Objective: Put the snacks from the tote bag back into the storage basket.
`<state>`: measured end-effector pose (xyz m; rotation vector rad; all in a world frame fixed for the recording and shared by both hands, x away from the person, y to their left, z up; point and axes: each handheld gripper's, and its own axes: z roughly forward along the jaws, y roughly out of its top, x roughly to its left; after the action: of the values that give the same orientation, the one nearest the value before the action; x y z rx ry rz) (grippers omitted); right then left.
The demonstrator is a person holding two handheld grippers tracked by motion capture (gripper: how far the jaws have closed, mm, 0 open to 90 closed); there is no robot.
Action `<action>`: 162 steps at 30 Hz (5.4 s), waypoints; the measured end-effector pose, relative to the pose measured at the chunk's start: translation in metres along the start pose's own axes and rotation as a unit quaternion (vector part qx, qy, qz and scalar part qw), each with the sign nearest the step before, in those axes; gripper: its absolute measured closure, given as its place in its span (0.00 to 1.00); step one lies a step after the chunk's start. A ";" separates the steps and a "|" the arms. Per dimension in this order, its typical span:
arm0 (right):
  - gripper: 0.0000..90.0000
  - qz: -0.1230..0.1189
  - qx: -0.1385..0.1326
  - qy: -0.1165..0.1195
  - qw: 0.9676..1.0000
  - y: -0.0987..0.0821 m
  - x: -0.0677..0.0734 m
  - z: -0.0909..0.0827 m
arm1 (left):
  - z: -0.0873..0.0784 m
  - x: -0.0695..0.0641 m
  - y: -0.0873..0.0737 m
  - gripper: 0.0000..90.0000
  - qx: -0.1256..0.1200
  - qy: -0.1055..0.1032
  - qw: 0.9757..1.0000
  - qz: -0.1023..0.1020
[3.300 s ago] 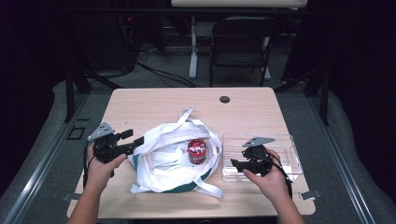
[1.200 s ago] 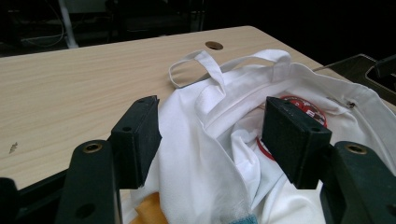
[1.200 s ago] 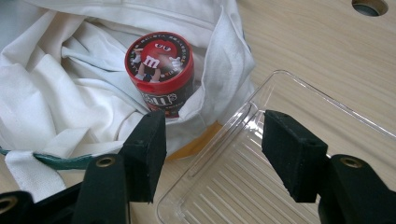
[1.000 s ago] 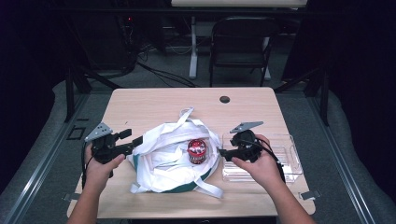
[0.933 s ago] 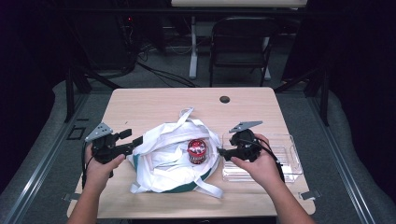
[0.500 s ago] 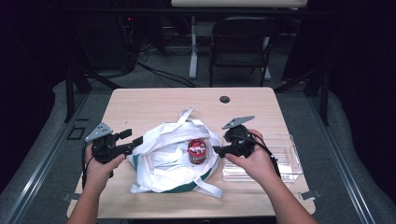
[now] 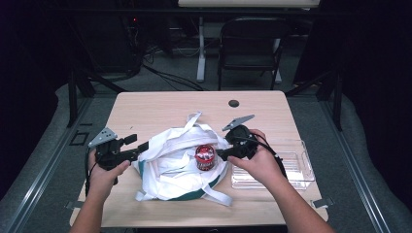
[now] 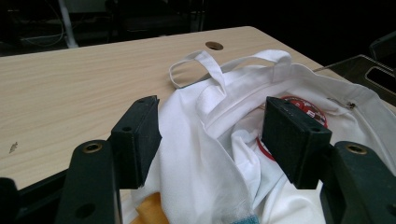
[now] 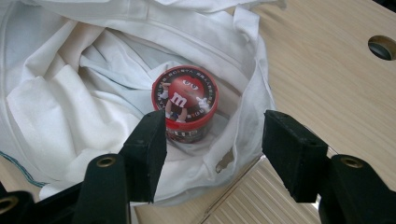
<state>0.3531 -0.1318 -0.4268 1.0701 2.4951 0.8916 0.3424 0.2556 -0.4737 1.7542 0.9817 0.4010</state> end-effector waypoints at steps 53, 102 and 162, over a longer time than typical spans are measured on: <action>0.31 -0.073 0.170 0.029 0.982 0.054 0.021 0.082 | -0.001 0.002 0.000 0.41 0.001 0.001 1.000 -0.003; 0.27 -0.055 0.262 0.026 0.963 0.056 0.019 0.130 | 0.000 0.003 0.000 0.41 0.003 0.000 1.000 -0.001; 0.28 -0.032 0.284 0.014 0.958 0.058 0.023 0.138 | 0.001 0.003 0.000 0.41 0.002 0.002 1.000 -0.002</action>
<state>0.4345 -0.0249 -0.4964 1.1206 2.8704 0.1597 0.3451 0.2577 -0.4746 1.7562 0.9890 0.3999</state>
